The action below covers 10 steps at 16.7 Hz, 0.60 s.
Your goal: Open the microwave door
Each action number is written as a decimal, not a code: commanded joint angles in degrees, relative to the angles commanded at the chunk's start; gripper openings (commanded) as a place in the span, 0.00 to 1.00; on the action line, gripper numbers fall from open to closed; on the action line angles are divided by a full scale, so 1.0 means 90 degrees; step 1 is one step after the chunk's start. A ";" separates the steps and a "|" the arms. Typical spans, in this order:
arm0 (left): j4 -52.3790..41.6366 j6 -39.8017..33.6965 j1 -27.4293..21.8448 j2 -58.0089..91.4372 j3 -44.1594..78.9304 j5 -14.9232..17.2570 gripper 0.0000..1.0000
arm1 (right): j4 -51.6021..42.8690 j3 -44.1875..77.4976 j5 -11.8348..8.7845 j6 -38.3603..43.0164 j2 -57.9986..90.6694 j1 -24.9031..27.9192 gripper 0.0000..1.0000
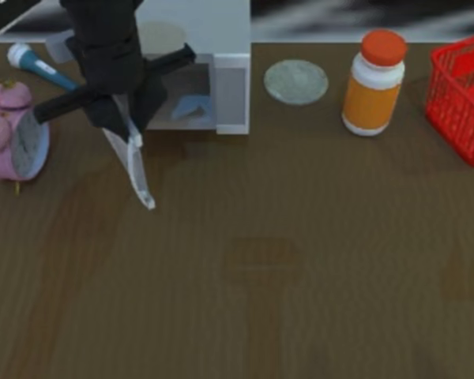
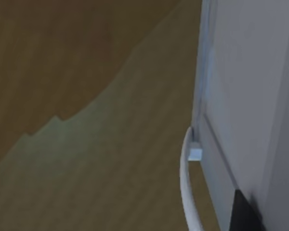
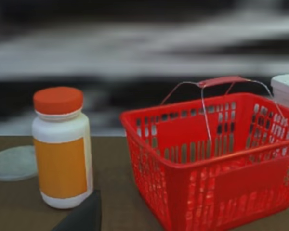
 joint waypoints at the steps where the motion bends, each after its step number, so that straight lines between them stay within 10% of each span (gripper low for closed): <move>1: 0.0000 0.0000 0.0000 0.0000 0.0000 0.0000 0.00 | 0.0000 0.0000 0.0000 0.0000 0.0000 0.0000 1.00; 10: 0.0257 0.0369 0.0293 -0.0477 -0.0734 -0.0004 0.00 | 0.0000 0.0000 0.0000 0.0000 0.0000 0.0000 1.00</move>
